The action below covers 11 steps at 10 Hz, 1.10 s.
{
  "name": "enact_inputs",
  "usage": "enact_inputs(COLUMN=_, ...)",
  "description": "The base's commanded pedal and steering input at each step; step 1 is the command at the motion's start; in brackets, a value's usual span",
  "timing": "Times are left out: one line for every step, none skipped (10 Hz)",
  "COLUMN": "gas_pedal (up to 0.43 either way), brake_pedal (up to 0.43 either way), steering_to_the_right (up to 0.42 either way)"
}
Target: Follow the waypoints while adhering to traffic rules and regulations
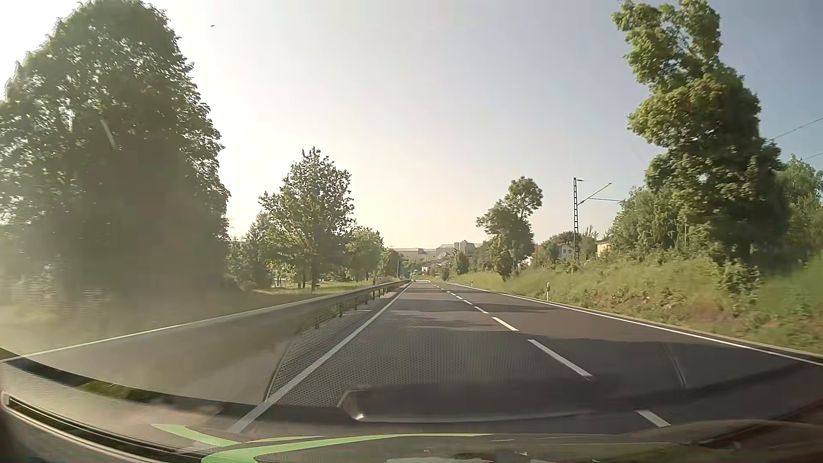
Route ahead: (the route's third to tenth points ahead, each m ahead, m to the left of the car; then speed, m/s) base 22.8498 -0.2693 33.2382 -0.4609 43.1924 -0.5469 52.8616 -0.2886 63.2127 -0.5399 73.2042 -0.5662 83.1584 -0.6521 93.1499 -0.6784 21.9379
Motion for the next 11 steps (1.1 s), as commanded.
enact_inputs(gas_pedal=0.488, brake_pedal=0.0, steering_to_the_right=0.005)
enact_inputs(gas_pedal=0.488, brake_pedal=0.0, steering_to_the_right=0.006)
enact_inputs(gas_pedal=0.488, brake_pedal=0.0, steering_to_the_right=0.006)
enact_inputs(gas_pedal=0.48, brake_pedal=0.0, steering_to_the_right=0.006)
enact_inputs(gas_pedal=0.48, brake_pedal=0.0, steering_to_the_right=0.007)
enact_inputs(gas_pedal=0.469, brake_pedal=0.0, steering_to_the_right=0.008)
enact_inputs(gas_pedal=0.398, brake_pedal=0.0, steering_to_the_right=0.01)
enact_inputs(gas_pedal=0.339, brake_pedal=0.0, steering_to_the_right=0.011)
enact_inputs(gas_pedal=0.339, brake_pedal=0.0, steering_to_the_right=0.012)
enact_inputs(gas_pedal=0.339, brake_pedal=0.0, steering_to_the_right=0.011)
enact_inputs(gas_pedal=0.339, brake_pedal=0.0, steering_to_the_right=0.012)
